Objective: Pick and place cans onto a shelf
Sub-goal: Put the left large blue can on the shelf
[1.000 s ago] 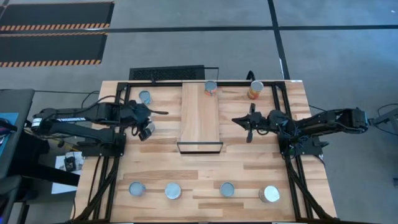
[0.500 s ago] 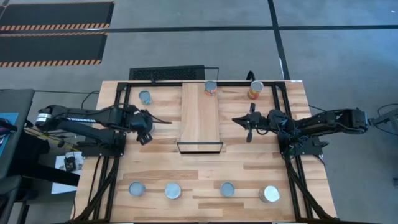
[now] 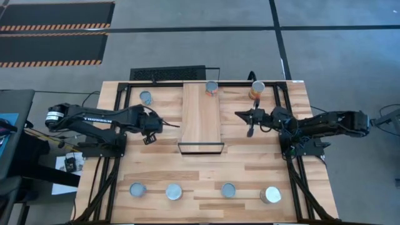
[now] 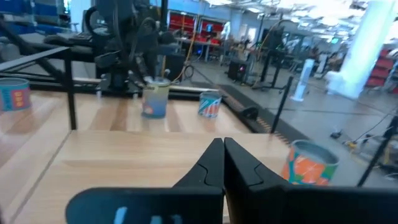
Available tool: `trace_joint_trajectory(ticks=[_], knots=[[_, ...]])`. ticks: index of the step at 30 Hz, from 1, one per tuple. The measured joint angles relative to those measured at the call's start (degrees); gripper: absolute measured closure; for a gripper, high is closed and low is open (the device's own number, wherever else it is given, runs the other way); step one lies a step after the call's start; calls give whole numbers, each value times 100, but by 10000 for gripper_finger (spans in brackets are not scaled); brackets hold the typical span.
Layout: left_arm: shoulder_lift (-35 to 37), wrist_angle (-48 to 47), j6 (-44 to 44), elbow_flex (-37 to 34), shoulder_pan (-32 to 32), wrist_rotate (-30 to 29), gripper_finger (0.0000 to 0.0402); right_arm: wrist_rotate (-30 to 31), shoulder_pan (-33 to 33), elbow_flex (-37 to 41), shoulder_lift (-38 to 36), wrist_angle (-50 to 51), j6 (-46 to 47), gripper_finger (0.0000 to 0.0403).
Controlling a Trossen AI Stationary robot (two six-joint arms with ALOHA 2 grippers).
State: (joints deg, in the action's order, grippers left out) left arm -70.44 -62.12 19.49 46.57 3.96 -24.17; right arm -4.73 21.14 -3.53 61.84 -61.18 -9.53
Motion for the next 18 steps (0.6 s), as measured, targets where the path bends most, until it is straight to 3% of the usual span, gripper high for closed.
trace_joint_trajectory(ticks=[9, 18], knots=[[51, -35, -169, 7, 211, 245, 393, -297, 341, -2, 0, -112, 30, 390], [40, -304, -412, 460, 319, 448, 401, -297, 322, -2, 0, -6, 276, 390]])
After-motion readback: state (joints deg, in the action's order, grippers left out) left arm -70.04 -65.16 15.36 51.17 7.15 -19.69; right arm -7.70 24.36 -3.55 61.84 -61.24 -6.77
